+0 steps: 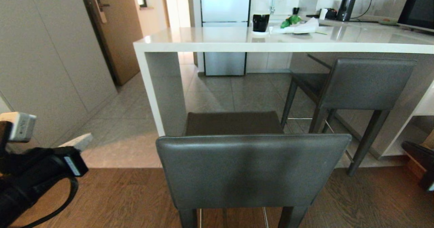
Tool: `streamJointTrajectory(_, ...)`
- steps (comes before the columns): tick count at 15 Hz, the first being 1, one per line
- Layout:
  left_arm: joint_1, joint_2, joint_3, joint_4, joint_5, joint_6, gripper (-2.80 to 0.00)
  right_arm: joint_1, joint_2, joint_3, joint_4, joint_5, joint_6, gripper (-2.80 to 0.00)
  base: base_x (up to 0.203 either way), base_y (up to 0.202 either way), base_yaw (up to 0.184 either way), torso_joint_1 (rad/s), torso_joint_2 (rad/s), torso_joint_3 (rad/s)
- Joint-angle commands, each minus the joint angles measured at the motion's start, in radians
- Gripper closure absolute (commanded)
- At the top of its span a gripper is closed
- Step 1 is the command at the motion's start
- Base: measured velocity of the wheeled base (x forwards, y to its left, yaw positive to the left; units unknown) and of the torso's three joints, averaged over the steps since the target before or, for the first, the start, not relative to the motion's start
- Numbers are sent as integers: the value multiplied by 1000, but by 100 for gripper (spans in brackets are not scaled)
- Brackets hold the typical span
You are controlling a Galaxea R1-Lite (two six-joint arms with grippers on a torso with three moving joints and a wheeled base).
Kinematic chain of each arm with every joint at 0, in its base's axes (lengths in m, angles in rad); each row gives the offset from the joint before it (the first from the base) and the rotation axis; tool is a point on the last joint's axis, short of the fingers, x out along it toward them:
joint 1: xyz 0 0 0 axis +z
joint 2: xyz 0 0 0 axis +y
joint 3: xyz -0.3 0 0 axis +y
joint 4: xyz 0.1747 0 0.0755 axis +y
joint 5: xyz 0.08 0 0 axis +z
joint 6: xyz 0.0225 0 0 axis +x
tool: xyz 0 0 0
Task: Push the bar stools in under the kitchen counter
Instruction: Push the gray chair back under the dining table
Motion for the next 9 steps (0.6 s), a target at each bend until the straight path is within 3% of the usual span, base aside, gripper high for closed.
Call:
streamJointTrajectory(1,-117,271,-5,-216,44,-7,0,59,218,-4,-174,-2,0,0,0,0,0,0,0,0)
streamJointTrajectory(5,-330,342,12,-357,144,-14,0,182,243,3,-215,-4,1,0,0,0,0,0,0,0)
streamJointTrajectory(9,-363,424,-4,-382,179,-15,0,228,333,0,-254,-8,1,0,0,0,0,0,0,0)
